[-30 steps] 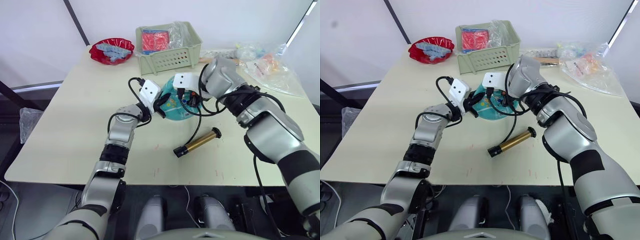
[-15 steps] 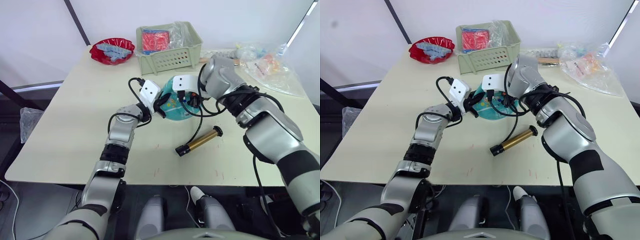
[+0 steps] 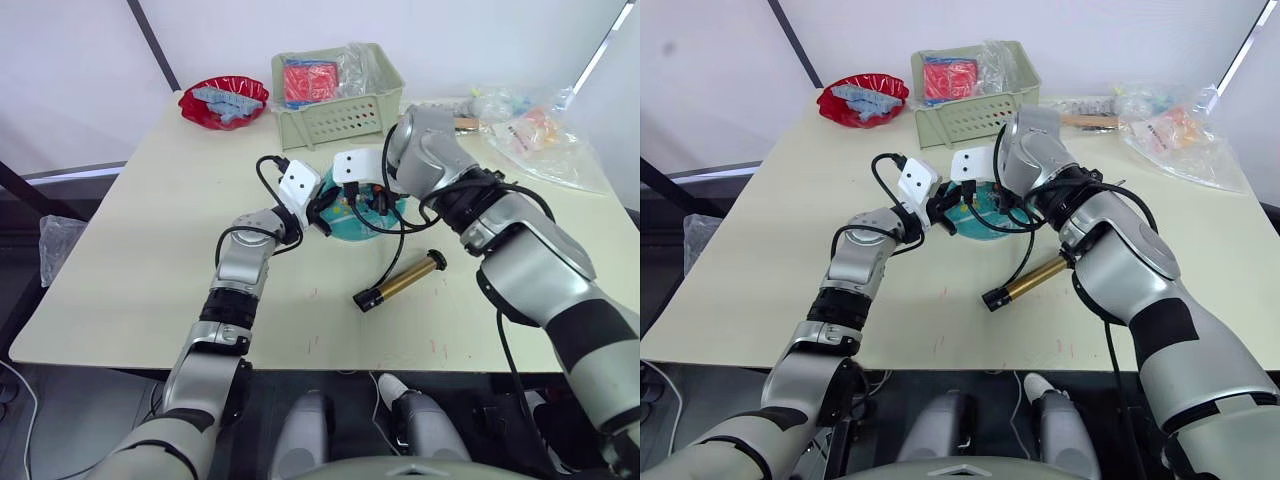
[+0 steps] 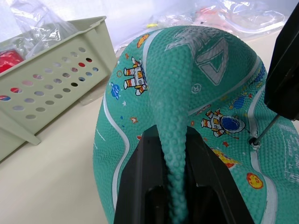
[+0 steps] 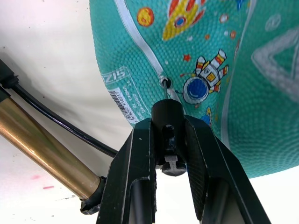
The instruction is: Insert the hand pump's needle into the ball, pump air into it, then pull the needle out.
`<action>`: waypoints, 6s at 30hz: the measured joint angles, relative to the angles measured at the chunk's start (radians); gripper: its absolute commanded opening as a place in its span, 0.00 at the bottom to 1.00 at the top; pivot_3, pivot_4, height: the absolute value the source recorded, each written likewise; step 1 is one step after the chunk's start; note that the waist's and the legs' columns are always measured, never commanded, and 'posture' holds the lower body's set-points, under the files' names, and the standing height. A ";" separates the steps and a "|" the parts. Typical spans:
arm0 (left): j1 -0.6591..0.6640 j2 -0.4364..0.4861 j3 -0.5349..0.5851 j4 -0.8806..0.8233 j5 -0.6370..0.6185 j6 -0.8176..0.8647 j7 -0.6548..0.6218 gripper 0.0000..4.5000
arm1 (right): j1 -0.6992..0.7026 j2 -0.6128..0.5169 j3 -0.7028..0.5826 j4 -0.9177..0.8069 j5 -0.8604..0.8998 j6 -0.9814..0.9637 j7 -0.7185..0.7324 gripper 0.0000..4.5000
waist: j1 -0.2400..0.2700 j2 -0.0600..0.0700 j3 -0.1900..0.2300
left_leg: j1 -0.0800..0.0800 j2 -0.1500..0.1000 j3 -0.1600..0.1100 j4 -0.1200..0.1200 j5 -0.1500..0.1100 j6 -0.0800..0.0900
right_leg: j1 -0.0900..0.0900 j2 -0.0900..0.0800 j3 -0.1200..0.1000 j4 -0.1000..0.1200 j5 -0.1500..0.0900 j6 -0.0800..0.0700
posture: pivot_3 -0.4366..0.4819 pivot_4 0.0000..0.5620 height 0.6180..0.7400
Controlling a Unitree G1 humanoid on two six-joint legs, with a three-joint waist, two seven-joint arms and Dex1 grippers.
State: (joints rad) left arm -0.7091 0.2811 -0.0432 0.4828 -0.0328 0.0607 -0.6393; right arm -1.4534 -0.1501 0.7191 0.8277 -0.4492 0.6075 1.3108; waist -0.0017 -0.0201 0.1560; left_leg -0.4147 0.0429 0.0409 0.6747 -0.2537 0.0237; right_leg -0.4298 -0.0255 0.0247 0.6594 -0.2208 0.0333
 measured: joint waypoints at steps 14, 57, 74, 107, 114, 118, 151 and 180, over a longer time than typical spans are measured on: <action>0.004 -0.009 0.012 -0.002 -0.007 0.021 0.003 0.00 | 0.031 0.018 0.005 -0.019 -0.052 -0.037 -0.022 0.08 | 0.001 0.000 -0.001 | 0.001 0.000 -0.003 0.001 0.001 -0.001 | 0.001 0.000 -0.001 0.002 0.000 0.000 | 0.48 0.27 0.98; -0.023 -0.012 0.006 0.050 -0.007 0.000 0.001 0.00 | 0.028 -0.095 -0.001 0.048 -0.061 -0.264 -0.023 0.08 | 0.014 0.000 -0.001 | 0.000 -0.001 -0.003 0.001 0.001 -0.001 | 0.001 0.000 -0.001 0.002 0.000 0.000 | 0.48 0.27 0.98; -0.025 -0.013 0.004 0.061 -0.007 -0.008 0.001 0.00 | 0.012 -0.118 -0.003 0.077 -0.063 -0.283 -0.012 0.08 | 0.014 0.000 0.000 | 0.000 -0.001 -0.003 0.001 0.001 -0.001 | 0.001 0.000 -0.001 0.001 0.000 0.000 | 0.48 0.27 0.98; -0.018 -0.011 0.004 0.052 -0.007 -0.008 0.001 0.00 | 0.020 -0.117 -0.028 0.024 -0.064 -0.295 0.015 0.08 | 0.014 0.000 0.000 | 0.000 -0.001 -0.003 0.001 0.001 -0.001 | 0.001 0.000 -0.001 0.001 0.000 0.000 | 0.48 0.27 0.98; -0.017 -0.011 0.004 0.050 -0.007 -0.008 0.001 0.00 | 0.024 -0.116 -0.027 0.039 -0.078 -0.305 0.009 0.08 | 0.014 0.000 0.000 | 0.000 -0.001 -0.003 0.001 0.001 -0.001 | 0.001 0.000 -0.001 0.001 0.000 0.000 | 0.48 0.27 0.98; -0.016 -0.011 0.004 0.050 -0.007 -0.008 0.001 0.00 | 0.025 -0.116 -0.027 0.038 -0.084 -0.307 0.013 0.08 | 0.014 0.000 0.000 | 0.000 -0.001 -0.003 0.001 0.001 -0.001 | 0.001 0.000 -0.001 0.001 0.000 0.000 | 0.48 0.27 0.98; -0.015 -0.014 0.004 0.056 -0.007 -0.009 0.002 0.00 | 0.043 -0.111 -0.028 0.016 -0.104 -0.349 0.007 0.08 | 0.013 0.000 -0.001 | 0.000 -0.001 -0.003 0.001 0.001 -0.001 | 0.001 0.000 -0.001 0.002 0.000 0.000 | 0.48 0.27 0.98; 0.016 -0.026 0.041 0.008 -0.053 0.070 0.002 0.00 | 0.009 0.043 -0.042 0.270 -0.171 -0.464 -0.126 0.08 | -0.008 0.003 -0.008 | 0.009 -0.001 -0.003 0.000 0.001 -0.001 | 0.010 0.000 -0.002 0.000 -0.001 0.001 | 0.48 0.27 0.98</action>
State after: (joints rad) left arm -0.6927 0.2549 -0.0017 0.4909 -0.0853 0.1304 -0.6377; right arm -1.4445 -0.1075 0.6774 1.0979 -0.6197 0.1437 1.1846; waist -0.0097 -0.0170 0.1483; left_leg -0.4054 0.0420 0.0375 0.6745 -0.2529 0.0225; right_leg -0.4194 -0.0256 0.0232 0.6596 -0.2222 0.0338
